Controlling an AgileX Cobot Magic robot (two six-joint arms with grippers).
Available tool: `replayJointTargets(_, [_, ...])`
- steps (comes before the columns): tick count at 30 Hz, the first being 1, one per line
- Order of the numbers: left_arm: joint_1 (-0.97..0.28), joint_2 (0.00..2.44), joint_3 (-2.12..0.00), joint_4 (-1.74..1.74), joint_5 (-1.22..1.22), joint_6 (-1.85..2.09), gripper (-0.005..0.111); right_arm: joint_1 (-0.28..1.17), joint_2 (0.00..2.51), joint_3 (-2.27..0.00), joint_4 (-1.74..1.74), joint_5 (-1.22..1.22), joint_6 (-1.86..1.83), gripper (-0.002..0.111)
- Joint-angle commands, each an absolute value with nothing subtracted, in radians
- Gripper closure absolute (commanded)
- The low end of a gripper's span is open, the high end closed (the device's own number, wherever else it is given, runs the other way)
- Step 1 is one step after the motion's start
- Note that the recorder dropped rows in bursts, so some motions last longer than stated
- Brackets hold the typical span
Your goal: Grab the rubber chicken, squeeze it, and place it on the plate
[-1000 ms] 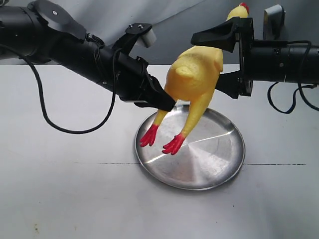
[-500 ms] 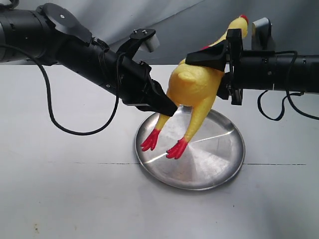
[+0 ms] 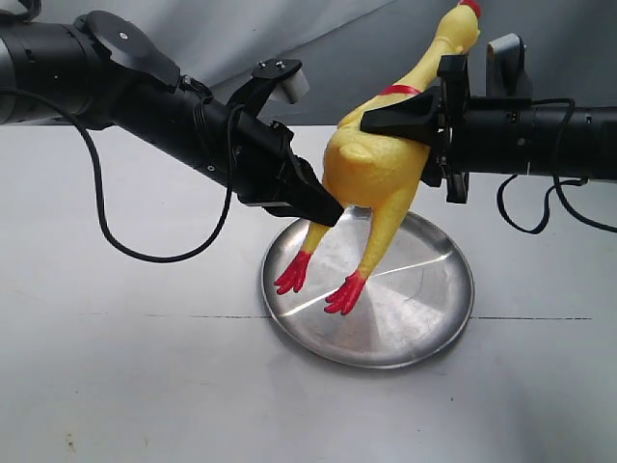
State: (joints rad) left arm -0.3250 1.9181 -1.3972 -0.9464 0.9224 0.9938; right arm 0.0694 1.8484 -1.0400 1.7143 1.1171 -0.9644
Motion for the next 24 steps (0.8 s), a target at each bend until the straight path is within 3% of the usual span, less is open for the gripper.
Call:
replayJointTargets(1, [-0.331, 1.91, -1.406, -0.978, 0.94, 0.996, 0.107, 0.071, 1.846, -1.043, 1.707, 1.105, -0.994, 0.088])
replayJointTargets(3, [-0.331, 1.91, -1.406, -0.978, 0.94, 0.996, 0.107, 0.071, 1.846, -1.043, 1.707, 1.099, -0.994, 0.07])
replayJointTargets(8, [-0.331, 1.91, -1.406, -0.978, 0.941, 0.996, 0.107, 0.071, 1.846, -1.043, 1.711, 1.101, -0.988, 0.007])
replayJointTargets(9, [-0.331, 1.91, -1.406, -0.978, 0.941, 0.996, 0.107, 0.071, 1.846, -1.043, 1.714, 1.101, -0.988, 0.003])
replayJointTargets(20, [-0.331, 1.91, -1.406, -0.978, 0.941, 0.996, 0.107, 0.071, 1.846, -1.043, 1.711, 1.107, -0.96, 0.006])
replayJointTargets(22, [-0.331, 1.91, -1.406, -0.978, 0.941, 0.996, 0.107, 0.071, 1.846, -1.043, 1.696, 1.114, -0.953, 0.019])
replayJointTargets(24, [-0.331, 1.91, -1.406, -0.971, 0.941, 0.996, 0.107, 0.071, 1.846, -1.043, 1.67, 1.114, -0.933, 0.05])
